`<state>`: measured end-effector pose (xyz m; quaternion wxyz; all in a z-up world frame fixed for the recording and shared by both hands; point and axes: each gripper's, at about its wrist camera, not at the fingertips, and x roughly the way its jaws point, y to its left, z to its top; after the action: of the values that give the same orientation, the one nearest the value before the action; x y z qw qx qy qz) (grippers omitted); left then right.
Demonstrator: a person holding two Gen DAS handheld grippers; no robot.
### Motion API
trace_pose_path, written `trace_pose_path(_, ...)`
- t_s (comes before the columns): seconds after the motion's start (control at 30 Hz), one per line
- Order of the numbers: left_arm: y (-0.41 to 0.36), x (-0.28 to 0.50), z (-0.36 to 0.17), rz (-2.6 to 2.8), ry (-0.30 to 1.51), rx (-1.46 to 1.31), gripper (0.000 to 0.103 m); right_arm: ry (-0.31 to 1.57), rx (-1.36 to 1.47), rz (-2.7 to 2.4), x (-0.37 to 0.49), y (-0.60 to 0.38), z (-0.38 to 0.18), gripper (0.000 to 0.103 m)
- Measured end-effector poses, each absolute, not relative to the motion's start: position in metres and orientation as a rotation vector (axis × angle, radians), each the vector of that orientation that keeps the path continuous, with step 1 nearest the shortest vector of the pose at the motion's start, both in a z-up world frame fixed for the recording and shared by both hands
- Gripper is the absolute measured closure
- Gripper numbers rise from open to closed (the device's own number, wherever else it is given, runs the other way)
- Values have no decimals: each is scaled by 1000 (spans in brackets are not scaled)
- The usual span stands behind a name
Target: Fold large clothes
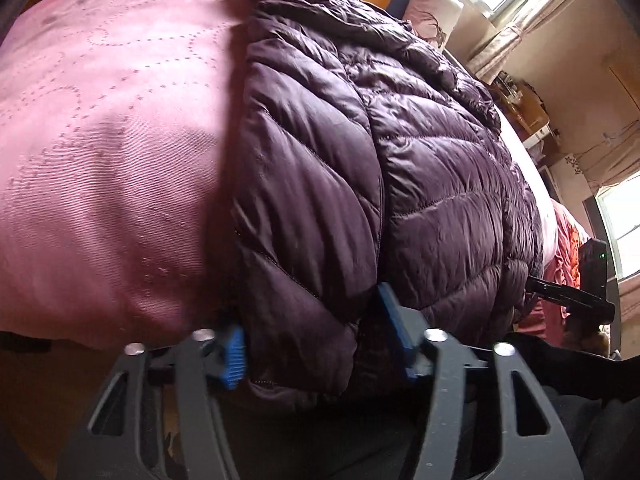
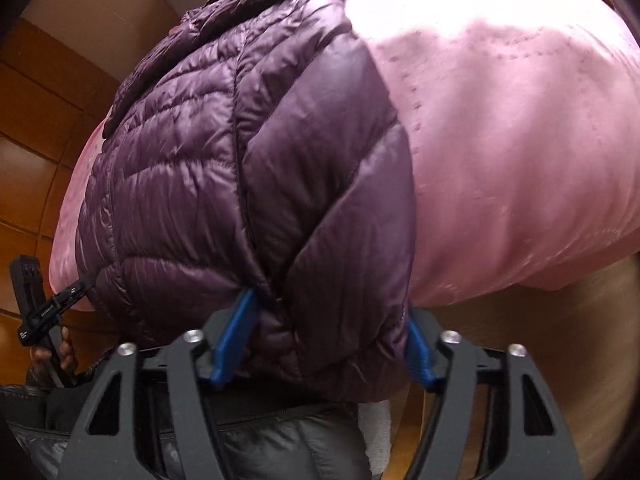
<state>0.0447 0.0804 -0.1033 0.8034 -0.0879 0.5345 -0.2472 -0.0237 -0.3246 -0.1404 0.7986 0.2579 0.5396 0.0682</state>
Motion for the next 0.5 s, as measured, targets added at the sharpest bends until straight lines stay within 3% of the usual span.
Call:
trace_pose_path(0.03, 80, 44, -102, -552, 1146, -193, 73, 1158, 525, 172, -23, -320, -133, 70)
trace_pose_path(0.07, 79, 43, -97, -584, 1139, -204, 86, 1151, 488, 199, -22, -315, -124, 74)
trace_pose_path(0.1, 79, 44, -93, -598, 1130, -205, 90, 1141, 466, 230, -20, -313, -117, 82)
trace_pose_path(0.33, 87, 55, -42, -746, 992, -343, 95, 903, 521, 394, -11, -313, -38, 92)
trace_pose_path(0.5, 91, 86, -15, -798, 917, -483, 95, 782, 647, 363, 25, -336, -19, 93)
